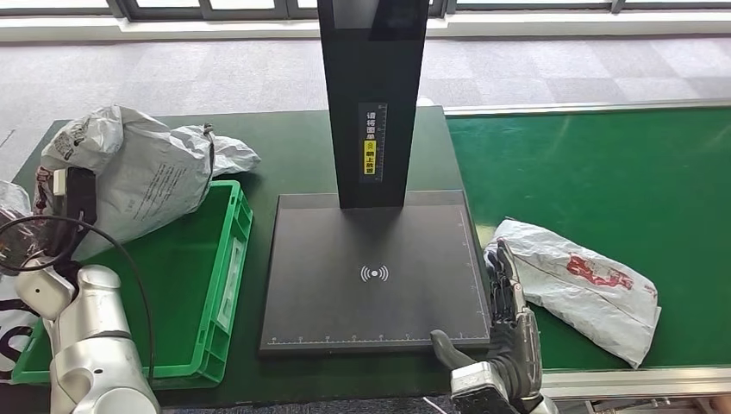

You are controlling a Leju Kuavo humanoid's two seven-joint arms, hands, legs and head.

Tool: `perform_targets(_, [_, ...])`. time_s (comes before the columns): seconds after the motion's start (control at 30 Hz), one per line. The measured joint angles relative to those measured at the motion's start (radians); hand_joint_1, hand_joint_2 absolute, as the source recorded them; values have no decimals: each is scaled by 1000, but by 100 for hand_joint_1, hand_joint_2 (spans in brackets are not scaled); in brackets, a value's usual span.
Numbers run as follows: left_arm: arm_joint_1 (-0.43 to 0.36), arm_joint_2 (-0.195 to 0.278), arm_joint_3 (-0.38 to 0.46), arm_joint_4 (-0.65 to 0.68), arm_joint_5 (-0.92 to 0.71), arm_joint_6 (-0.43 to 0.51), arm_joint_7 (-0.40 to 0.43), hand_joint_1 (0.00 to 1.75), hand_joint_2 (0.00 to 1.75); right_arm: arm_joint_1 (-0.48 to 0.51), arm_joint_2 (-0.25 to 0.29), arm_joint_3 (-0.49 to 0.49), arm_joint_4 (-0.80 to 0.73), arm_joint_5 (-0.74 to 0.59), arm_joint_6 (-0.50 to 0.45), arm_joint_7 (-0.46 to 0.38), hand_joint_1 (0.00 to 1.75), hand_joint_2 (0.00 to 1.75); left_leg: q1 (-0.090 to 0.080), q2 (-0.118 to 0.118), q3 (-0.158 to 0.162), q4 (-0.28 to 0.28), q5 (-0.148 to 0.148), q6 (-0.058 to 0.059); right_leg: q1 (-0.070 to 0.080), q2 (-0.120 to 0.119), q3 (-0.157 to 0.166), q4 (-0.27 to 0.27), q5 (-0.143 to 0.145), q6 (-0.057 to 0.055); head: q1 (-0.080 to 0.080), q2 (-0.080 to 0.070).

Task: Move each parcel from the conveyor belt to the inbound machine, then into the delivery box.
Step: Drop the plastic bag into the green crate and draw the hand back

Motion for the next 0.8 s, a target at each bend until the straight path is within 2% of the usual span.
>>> perform_targets(0.17, [-6,24,-18,2,20,0,19,0,0,-2,2,-1,4,-1,-1,-6,0,175,0,0,0,0,0,0,0,0,0,0,0,0,0,0])
perform_targets(0.27, [-12,27,-18,-15,56,1,-33,0,0,-14,11,-6,7,2,4,-6,0,175,0,0,0,0,0,0,0,0,0,0,0,0,0,0])
perform_targets(0.33, [-21,22,-15,-28,104,1,-140,0,0,-19,19,-12,9,12,-1,4,0,175,0,-1,0,0,0,0,0,0,0,0,0,0,0,0])
perform_targets(0.47, [-16,-28,-4,-66,236,1,-439,0,0,-1,31,-25,4,52,-42,38,0,175,-1,-2,0,0,0,0,-1,-1,1,0,0,0,0,0])
perform_targets(0.53, [20,-74,-9,-113,287,1,-514,0,0,18,34,-29,-10,75,-67,60,0,175,-2,-2,0,0,0,1,-1,-1,1,0,0,0,0,0])
perform_targets(0.57, [52,-98,-20,-151,306,1,-523,0,0,28,35,-32,-21,88,-76,72,0,175,-2,0,0,0,-1,1,-2,0,1,0,0,0,0,0])
perform_targets(0.67, [184,-156,-105,-330,345,1,-470,0,0,61,40,-41,-55,118,-91,102,0,175,-2,5,-1,0,-3,1,-2,6,-2,0,0,0,0,0])
perform_targets(0.8, [318,-196,-226,-563,375,2,-450,0,0,96,41,-44,-86,125,-100,114,0,175,-2,5,-1,0,-5,2,-2,6,-3,0,-2,2,0,0])
